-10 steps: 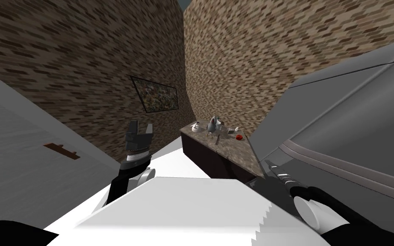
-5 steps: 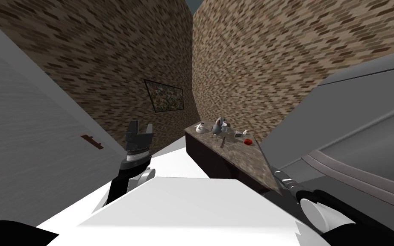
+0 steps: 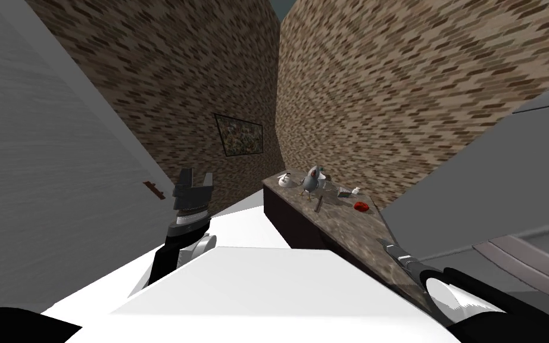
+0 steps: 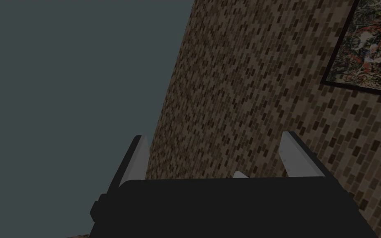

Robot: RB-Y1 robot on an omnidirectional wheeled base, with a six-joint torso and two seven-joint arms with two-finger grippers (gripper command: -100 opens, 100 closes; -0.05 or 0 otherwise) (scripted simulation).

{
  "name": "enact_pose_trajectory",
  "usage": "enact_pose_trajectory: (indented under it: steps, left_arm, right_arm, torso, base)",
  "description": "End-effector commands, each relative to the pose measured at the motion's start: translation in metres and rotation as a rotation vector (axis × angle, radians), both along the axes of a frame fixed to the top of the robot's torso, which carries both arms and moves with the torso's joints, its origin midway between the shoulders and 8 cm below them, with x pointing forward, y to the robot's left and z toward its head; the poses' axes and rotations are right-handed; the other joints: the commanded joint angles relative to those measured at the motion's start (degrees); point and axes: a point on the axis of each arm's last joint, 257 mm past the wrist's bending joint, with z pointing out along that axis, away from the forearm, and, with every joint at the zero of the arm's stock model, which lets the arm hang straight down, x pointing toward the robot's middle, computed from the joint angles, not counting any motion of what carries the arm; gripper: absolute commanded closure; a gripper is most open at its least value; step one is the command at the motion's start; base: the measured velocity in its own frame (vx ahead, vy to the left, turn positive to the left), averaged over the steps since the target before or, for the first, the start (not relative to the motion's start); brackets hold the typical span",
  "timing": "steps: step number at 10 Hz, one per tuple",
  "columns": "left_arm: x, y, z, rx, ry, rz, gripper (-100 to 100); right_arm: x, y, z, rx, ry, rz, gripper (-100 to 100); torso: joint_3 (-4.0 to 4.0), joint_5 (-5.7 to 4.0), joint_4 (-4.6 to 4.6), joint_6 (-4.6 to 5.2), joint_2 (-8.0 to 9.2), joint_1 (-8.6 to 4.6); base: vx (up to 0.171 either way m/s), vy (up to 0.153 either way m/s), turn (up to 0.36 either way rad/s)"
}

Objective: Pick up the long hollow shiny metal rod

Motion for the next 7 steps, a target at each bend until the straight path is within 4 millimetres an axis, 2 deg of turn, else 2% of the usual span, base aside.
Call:
enact_pose_trajectory:
  steps: [1, 4, 5, 7]
  left_arm:
    - [0.0, 0.0, 0.0, 0.0, 0.0, 0.0, 0]
    - [0.0, 0.0, 0.0, 0.0, 0.0, 0.0, 0]
    - [0.0, 0.0, 0.0, 0.0, 0.0, 0.0, 0]
    - [0.0, 0.0, 0.0, 0.0, 0.0, 0.0, 0]
  right_arm:
    - [-0.01, -0.004, -0.007, 0.024, 0.045, -0.003, -100]
    - [-0.024, -0.002, -0.019, 0.072, 0.112, -0.011, -100]
    - [-0.026, -0.001, -0.021, 0.078, 0.118, -0.013, -100]
    - [-0.035, 0.0, -0.028, 0.111, 0.164, -0.014, -100]
  torso:
    - [0.0, 0.0, 0.0, 0.0, 0.0, 0.0]
    - [-0.06, 0.0, -0.02, -0.05, -0.11, -0.02]
    - [-0.05, 0.0, -0.02, 0.02, -0.09, -0.01]
    - [-0.02, 0.0, 0.0, -0.04, -0.04, 0.01]
  base:
    - [0.06, -0.001, 0.335]
    - [0.064, -0.002, 0.208]
    - [0.028, -0.001, -0.027]
    - [0.055, 0.001, 0.226]
